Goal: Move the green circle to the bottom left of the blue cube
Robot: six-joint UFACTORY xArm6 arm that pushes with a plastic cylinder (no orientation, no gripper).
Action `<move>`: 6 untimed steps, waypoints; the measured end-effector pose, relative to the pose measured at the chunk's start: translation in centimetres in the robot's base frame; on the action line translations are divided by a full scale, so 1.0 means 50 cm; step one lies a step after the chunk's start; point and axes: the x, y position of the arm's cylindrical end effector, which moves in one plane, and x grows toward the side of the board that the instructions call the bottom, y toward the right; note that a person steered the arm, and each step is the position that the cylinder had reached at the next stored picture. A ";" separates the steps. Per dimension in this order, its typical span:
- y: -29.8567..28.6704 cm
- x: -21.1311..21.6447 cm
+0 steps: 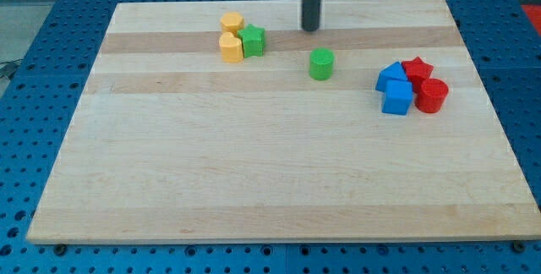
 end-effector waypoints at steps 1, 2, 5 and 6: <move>-0.004 0.023; -0.009 0.084; -0.013 0.347; -0.013 0.441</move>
